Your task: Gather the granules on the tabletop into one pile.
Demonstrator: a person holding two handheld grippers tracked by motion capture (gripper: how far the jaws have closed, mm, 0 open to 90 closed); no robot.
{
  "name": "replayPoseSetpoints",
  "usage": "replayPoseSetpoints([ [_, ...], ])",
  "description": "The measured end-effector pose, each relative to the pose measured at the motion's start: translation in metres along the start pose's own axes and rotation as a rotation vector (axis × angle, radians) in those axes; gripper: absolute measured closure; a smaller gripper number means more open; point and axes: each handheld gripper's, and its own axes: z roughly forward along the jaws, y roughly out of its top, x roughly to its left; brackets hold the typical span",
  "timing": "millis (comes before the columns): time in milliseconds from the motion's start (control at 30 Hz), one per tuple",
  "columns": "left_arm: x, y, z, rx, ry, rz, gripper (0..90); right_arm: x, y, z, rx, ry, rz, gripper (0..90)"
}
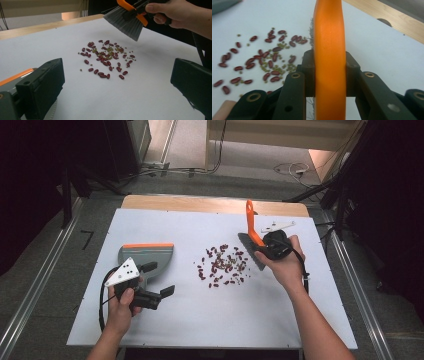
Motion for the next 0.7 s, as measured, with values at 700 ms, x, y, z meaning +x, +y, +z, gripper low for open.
replayPoseSetpoints([
  [700, 0.001, -0.001, 0.001, 0.007, 0.009, -0.001, 0.0, -0.008, 0.038, 0.071, 0.236, -0.195, -0.121, 68.3],
])
